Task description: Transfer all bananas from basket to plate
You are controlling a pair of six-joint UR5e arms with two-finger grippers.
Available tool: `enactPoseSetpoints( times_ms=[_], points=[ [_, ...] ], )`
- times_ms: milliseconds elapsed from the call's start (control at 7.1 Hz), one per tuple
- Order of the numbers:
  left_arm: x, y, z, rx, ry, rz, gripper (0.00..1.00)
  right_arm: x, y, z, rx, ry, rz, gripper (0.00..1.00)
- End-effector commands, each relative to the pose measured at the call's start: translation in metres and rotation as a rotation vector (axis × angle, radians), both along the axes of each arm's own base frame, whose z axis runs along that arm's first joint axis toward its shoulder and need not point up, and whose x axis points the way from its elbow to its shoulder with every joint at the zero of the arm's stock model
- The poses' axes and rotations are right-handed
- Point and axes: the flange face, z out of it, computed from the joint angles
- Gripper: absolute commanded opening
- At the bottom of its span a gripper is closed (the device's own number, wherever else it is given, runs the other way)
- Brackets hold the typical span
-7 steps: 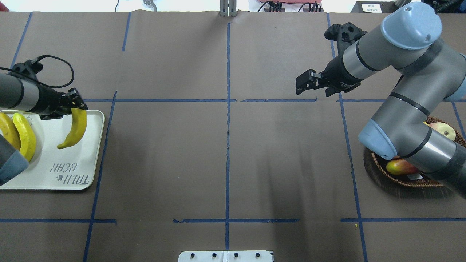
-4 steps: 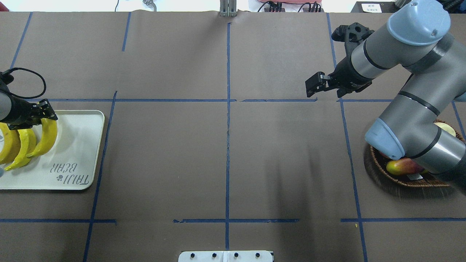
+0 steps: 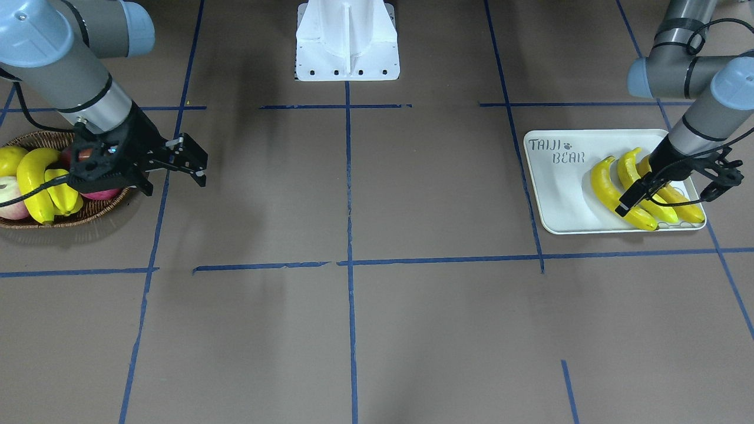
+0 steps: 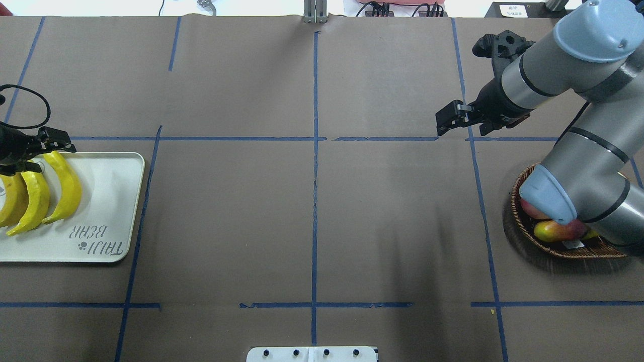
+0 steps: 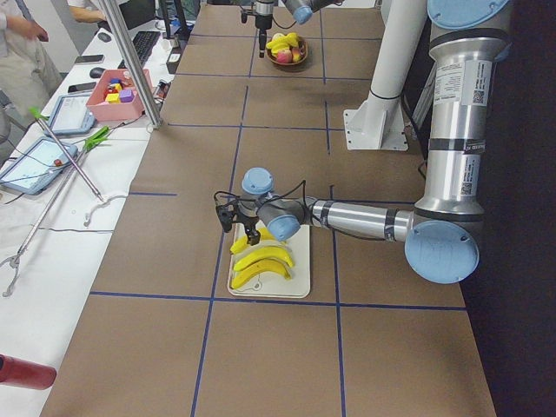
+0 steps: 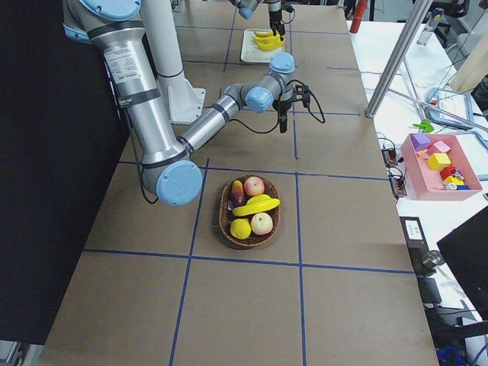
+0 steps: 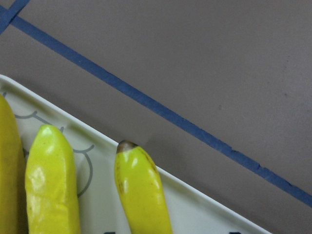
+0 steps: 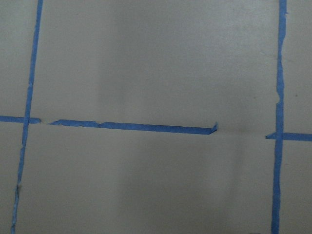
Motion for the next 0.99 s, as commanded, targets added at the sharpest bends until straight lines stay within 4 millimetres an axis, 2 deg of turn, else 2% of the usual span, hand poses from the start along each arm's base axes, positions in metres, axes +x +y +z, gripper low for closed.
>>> enactPoseSetpoints(
  times_ms=[0,141,282,422,563,704,845],
  points=[
    [-0.004,-0.006,-0.055,0.067,0.091,0.031,1.0,0.052,0.032,0.063,0.101,0.083,-0.097,1.0],
    [-0.004,-0.004,-0.062,0.077,0.099,0.034,1.0,0.085,0.044,0.094,0.14,0.11,-0.11,1.0],
    [-0.004,-0.004,-0.063,0.07,0.1,0.021,1.0,0.114,0.064,0.135,0.172,0.097,-0.09,1.0],
    [-0.004,-0.003,-0.067,0.057,0.113,0.008,1.0,0.132,0.083,0.162,0.188,0.085,-0.079,1.0],
    [0.003,-0.001,-0.066,0.056,0.111,0.019,1.0,0.143,0.096,0.184,0.188,0.085,-0.072,1.0],
    [0.007,0.0,-0.067,0.056,0.111,0.025,1.0,0.143,0.099,0.208,0.211,0.05,-0.079,1.0],
    [0.008,0.001,-0.066,0.055,0.11,0.026,1.0,0.152,0.096,0.236,0.196,0.007,-0.089,1.0]
  ],
)
